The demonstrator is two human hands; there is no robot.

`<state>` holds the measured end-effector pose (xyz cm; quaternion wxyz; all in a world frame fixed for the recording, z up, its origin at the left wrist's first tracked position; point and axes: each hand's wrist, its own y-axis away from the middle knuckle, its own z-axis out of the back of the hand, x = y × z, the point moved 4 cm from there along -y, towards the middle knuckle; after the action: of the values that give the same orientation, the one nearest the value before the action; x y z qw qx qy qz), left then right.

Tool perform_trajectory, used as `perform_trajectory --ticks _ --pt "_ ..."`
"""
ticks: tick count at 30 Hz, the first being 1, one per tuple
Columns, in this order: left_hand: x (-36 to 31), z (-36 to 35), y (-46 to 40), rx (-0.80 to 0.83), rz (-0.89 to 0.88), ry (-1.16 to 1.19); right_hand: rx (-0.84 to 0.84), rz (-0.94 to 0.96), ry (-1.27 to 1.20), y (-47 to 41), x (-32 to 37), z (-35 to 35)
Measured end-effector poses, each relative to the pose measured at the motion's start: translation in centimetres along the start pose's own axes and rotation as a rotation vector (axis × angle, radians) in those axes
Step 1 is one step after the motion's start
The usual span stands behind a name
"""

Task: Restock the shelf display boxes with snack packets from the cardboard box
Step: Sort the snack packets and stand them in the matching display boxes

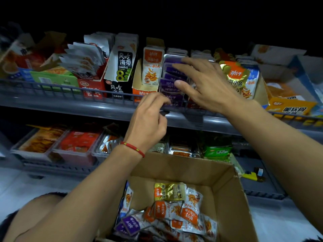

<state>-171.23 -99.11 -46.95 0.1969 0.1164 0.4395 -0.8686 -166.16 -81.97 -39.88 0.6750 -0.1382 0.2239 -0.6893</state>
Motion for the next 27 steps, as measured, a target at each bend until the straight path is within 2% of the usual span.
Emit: perform_trajectory --ticks 5,7,9,12,13,16,17,18,22,27 --pt "1.1 0.3 2.1 -0.002 0.104 0.016 -0.176 0.037 -0.079 2.2 1.9 1.3" --pt "2.5 0.3 3.6 0.105 0.208 -0.002 -0.251 0.062 -0.146 4.8 3.5 1.2" --pt "3.8 0.0 5.4 0.293 0.314 -0.017 -0.223 0.066 -0.236 8.2 5.6 -0.8" --pt "4.7 -1.5 9.0 0.618 0.391 0.012 -0.034 0.063 -0.287 13.1 8.6 -6.2" --pt "5.0 -2.3 10.6 0.775 0.428 0.024 0.133 0.07 -0.306 14.3 9.6 -8.5" --pt "5.7 -3.9 14.8 1.238 0.531 -0.035 0.819 0.045 -0.433 17.7 13.0 -15.0" --pt "6.0 -4.0 15.7 1.326 0.562 -0.069 0.958 0.056 -0.459 18.8 14.2 -16.6" --pt "6.1 -3.9 16.2 1.378 0.592 -0.082 1.027 0.088 -0.474 19.7 15.4 -18.0" --pt "6.0 -3.3 15.8 1.331 0.628 -0.071 1.12 0.196 -0.513 21.5 19.5 -21.2" --pt "6.0 -2.7 14.7 1.201 0.642 -0.02 1.168 0.165 -0.625 22.1 20.5 -22.9"
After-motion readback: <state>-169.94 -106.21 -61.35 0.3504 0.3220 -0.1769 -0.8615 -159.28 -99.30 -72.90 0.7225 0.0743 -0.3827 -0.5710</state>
